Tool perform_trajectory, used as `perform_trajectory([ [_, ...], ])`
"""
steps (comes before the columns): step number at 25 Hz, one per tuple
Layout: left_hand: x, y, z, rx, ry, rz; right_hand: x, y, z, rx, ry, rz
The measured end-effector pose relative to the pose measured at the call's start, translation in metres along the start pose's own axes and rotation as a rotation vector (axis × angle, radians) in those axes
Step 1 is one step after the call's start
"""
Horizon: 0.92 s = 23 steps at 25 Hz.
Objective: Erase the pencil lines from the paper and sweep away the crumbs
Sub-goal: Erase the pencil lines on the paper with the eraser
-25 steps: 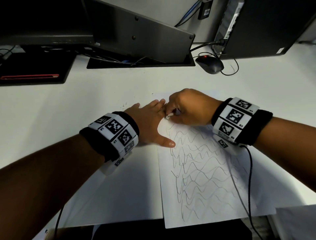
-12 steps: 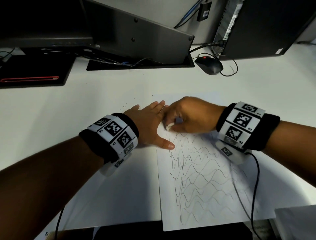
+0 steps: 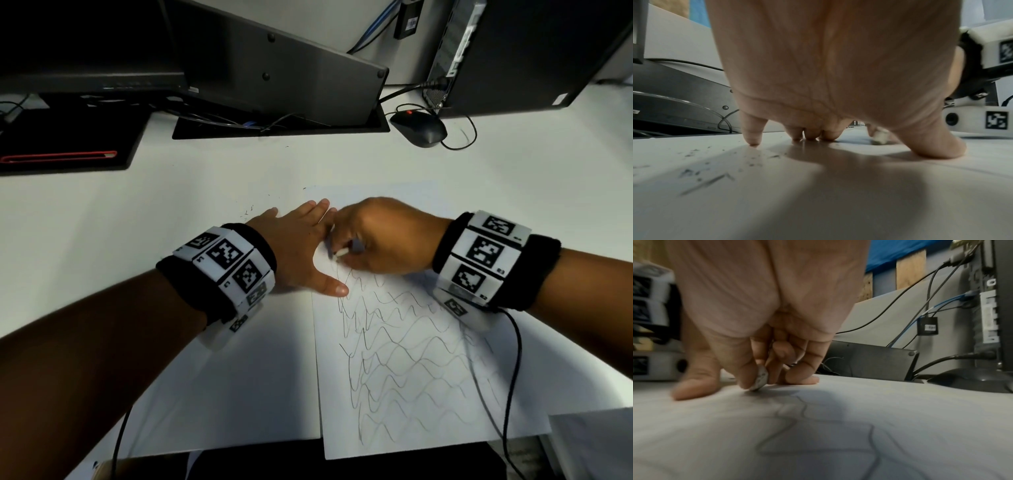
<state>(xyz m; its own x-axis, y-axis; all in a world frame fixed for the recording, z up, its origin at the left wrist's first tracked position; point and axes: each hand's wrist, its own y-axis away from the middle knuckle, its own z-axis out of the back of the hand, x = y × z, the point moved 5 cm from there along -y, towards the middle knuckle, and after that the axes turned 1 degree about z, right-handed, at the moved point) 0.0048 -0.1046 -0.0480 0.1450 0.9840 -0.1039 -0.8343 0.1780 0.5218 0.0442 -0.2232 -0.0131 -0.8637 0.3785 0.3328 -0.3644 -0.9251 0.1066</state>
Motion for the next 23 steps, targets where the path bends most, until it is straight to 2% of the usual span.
perform_trajectory([
  [2, 0.000, 0.001, 0.000, 0.007, -0.019, 0.006, 0.000, 0.002, 0.000, 0.040, -0.021, -0.004],
  [5, -0.002, 0.001, 0.000, 0.003, -0.050, 0.011, -0.008, 0.002, 0.010, -0.036, 0.056, -0.073],
  [8, -0.002, 0.001, 0.000, 0.004, -0.039, 0.009, 0.003, 0.003, 0.002, 0.035, 0.038, -0.019],
  [12, -0.002, 0.002, 0.001, 0.001, -0.052, 0.019, -0.012, 0.001, 0.017, 0.006, 0.098, -0.120],
  [16, -0.001, 0.002, 0.000, 0.008, -0.051, 0.016, -0.002, 0.004, 0.007, 0.079, 0.048, -0.045],
  [20, -0.001, 0.002, 0.000, 0.007, -0.064, 0.018, -0.018, 0.003, 0.017, -0.018, 0.107, -0.136],
  [23, 0.000, 0.002, 0.001, 0.003, -0.051, 0.015, -0.001, 0.005, 0.002, 0.040, 0.075, -0.061],
])
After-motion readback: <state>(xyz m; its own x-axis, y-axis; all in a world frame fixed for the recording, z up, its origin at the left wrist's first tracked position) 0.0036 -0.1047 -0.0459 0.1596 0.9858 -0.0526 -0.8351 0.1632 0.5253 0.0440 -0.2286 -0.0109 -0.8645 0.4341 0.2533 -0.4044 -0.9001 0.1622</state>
